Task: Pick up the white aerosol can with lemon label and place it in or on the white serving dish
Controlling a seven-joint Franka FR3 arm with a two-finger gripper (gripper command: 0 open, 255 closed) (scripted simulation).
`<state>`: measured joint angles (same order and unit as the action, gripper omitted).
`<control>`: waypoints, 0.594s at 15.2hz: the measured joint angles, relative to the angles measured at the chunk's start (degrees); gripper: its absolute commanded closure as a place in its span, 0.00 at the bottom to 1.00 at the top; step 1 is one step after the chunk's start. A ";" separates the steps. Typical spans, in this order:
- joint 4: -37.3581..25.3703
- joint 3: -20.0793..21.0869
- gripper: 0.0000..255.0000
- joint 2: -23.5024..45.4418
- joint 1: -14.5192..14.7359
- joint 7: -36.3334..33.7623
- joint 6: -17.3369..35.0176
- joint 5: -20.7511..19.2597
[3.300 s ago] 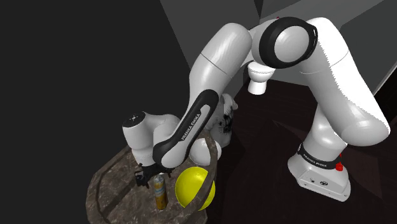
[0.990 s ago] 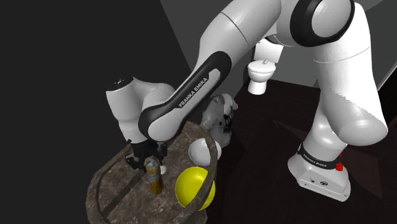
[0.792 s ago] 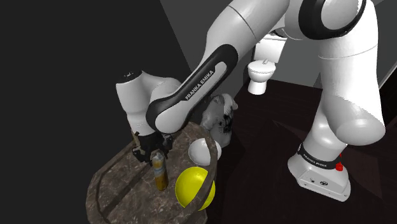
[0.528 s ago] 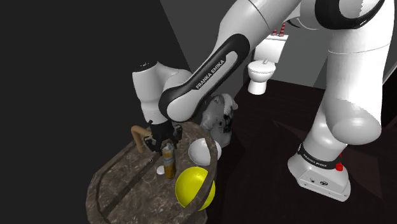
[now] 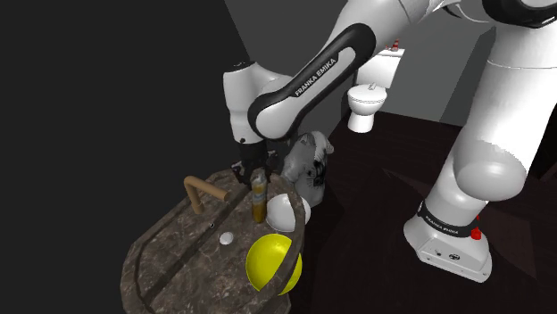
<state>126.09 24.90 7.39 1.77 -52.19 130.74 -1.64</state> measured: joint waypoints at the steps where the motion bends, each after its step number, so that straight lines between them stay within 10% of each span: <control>1: 0.82 -0.40 1.00 -1.38 -0.89 1.78 -0.43 0.78; 9: 7.91 -5.30 1.00 -10.09 -6.79 15.02 -1.71 4.64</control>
<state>133.99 19.59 -2.70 -5.01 -37.17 129.03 3.00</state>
